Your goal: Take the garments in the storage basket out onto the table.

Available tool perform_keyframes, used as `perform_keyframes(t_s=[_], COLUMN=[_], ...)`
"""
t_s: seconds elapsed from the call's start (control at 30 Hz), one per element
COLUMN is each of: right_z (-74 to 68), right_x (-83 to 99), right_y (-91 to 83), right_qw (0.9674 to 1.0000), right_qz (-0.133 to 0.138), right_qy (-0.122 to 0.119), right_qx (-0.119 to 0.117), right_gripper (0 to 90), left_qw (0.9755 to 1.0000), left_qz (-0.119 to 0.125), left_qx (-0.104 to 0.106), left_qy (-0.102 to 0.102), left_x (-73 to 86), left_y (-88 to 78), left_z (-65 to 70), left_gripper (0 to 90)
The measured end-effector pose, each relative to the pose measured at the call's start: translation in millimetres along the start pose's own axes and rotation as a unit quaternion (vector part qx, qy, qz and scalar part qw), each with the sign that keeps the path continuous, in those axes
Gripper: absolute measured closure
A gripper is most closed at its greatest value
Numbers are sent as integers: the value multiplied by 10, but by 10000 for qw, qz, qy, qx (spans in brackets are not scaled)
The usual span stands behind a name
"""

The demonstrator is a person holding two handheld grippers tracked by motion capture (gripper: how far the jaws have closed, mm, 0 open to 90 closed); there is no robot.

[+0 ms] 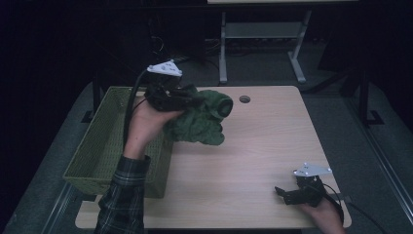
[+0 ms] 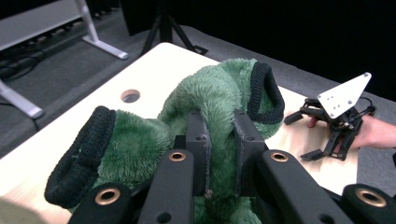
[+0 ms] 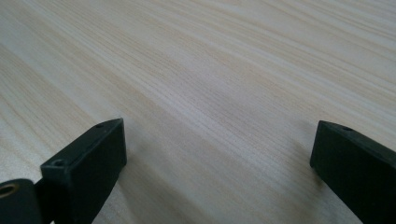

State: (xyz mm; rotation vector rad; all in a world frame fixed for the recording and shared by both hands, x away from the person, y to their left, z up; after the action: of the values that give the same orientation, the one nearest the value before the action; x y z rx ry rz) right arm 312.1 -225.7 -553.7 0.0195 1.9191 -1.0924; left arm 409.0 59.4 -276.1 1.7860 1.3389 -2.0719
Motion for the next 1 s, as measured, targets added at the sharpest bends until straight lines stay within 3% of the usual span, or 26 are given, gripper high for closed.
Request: perform_keyframes(t_s=[0.07,0.27,0.47,1.0], right_z=[0,0,2,1], right_x=[0,0,-2,0], right_y=[0,0,0,0], right_qw=[10000,10000,10000,10000], right_qz=[0,2,5,0], right_qy=[0,0,-15,-10], right_qx=[-1,-1,3,0], right_gripper=[32,32,32,32], left_qw=[10000,9997,9994,9978], left_qz=[-9,-124,-163,-318], left_qx=[23,205,303,481], left_qy=[15,99,49,-320], left_x=[-7,2,96,609], left_y=[47,344,526,1004], left_z=[35,302,467,726], left_gripper=[793,793,792,790])
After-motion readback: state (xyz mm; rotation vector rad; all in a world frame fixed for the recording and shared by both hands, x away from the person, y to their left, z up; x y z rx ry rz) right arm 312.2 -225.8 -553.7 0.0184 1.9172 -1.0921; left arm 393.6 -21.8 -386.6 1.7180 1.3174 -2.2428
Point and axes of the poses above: each handheld gripper's, and its own axes: y roughly forward along the jaws, x roughly out of its underside, z roughly to its right, the point moved 10 cm from there along y, roughly forward along the jaws, and after that the axes turned 14 degrees about -x, right-handed, at the moved point
